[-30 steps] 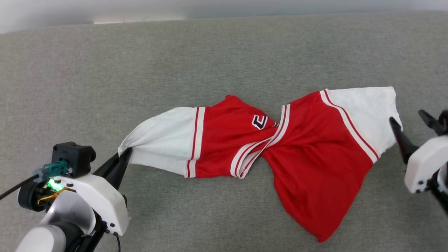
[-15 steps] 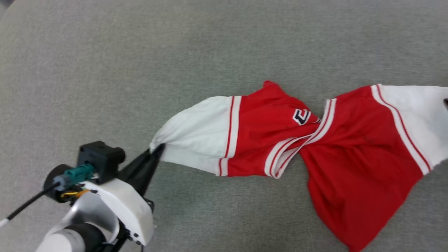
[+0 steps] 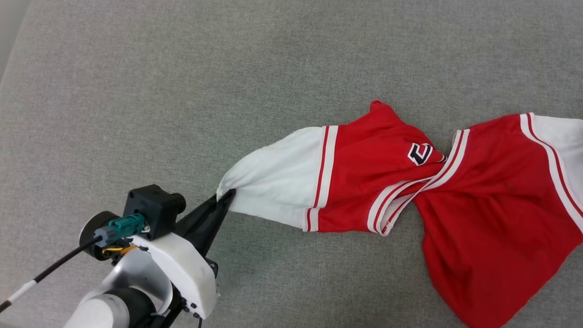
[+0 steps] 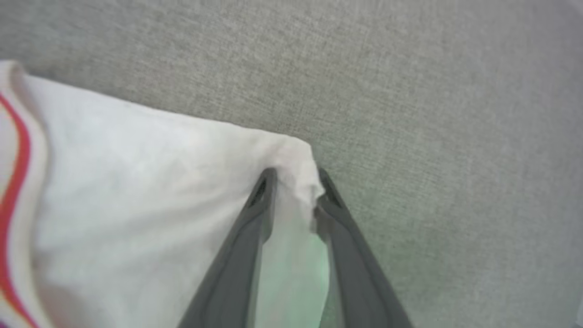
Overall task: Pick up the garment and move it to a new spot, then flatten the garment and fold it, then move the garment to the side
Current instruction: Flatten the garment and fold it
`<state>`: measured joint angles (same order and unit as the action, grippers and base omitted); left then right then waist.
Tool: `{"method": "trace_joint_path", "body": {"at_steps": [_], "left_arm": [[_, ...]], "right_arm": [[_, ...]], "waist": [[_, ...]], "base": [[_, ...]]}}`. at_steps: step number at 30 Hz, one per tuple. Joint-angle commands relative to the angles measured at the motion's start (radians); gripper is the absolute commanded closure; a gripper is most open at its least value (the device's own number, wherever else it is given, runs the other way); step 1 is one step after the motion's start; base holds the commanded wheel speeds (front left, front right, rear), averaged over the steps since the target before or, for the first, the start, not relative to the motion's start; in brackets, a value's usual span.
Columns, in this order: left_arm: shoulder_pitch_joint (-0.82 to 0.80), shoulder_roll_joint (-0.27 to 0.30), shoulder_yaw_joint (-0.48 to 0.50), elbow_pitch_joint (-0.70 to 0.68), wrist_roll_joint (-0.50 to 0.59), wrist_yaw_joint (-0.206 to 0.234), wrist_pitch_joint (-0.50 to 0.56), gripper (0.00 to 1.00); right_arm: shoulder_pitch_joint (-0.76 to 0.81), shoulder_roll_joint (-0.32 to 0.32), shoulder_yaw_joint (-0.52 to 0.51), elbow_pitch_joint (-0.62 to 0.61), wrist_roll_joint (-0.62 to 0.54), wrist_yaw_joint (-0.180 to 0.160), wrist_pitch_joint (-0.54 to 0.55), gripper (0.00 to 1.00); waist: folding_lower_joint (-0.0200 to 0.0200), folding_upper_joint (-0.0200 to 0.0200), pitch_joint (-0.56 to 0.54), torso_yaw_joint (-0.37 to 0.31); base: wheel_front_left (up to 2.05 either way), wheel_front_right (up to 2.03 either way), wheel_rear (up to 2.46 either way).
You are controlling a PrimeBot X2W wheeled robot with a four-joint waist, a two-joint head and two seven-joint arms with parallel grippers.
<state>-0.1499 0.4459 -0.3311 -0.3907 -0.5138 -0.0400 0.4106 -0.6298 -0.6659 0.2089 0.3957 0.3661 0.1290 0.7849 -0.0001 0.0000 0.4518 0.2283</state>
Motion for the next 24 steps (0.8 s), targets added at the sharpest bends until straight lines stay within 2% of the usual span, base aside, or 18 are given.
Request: {"method": "trace_joint_path", "body": {"at_steps": [1,6,10,16,24], "left_arm": [[-0.014,0.003,0.007,0.004,0.003,0.003,-0.01,1.0],[-0.015,0.007,0.021,0.018,-0.008,-0.002,-0.026,1.0],[-0.002,0.035,0.055,0.024,-0.021,-0.005,-0.042,1.0],[0.021,0.088,0.157,-0.005,-0.039,0.02,-0.065,1.0],[-0.015,0.158,0.314,-0.083,-0.086,0.041,-0.082,1.0]], "right_arm": [[0.048,0.004,0.061,0.034,-0.016,0.003,-0.043,1.0],[0.006,-0.008,0.063,0.032,-0.009,0.002,-0.14,1.0],[-0.033,-0.031,0.1,0.017,-0.019,0.001,-0.206,1.0],[-0.077,-0.054,0.145,-0.062,-0.01,0.001,-0.254,1.0],[-0.129,-0.066,0.103,-0.202,0.037,0.001,-0.32,1.0]], "waist": [[0.0001,0.0,-0.006,-0.004],[0.0001,0.0,-0.04,-0.023],[0.0001,0.0,-0.1,-0.057],[0.0001,0.0,-0.2,-0.124],[0.0001,0.0,-0.304,-0.197]], "base": [[0.0,0.0,0.0],[0.0,0.0,0.0],[0.0,0.0,0.0],[0.0,0.0,0.0],[0.0,0.0,0.0]]}}
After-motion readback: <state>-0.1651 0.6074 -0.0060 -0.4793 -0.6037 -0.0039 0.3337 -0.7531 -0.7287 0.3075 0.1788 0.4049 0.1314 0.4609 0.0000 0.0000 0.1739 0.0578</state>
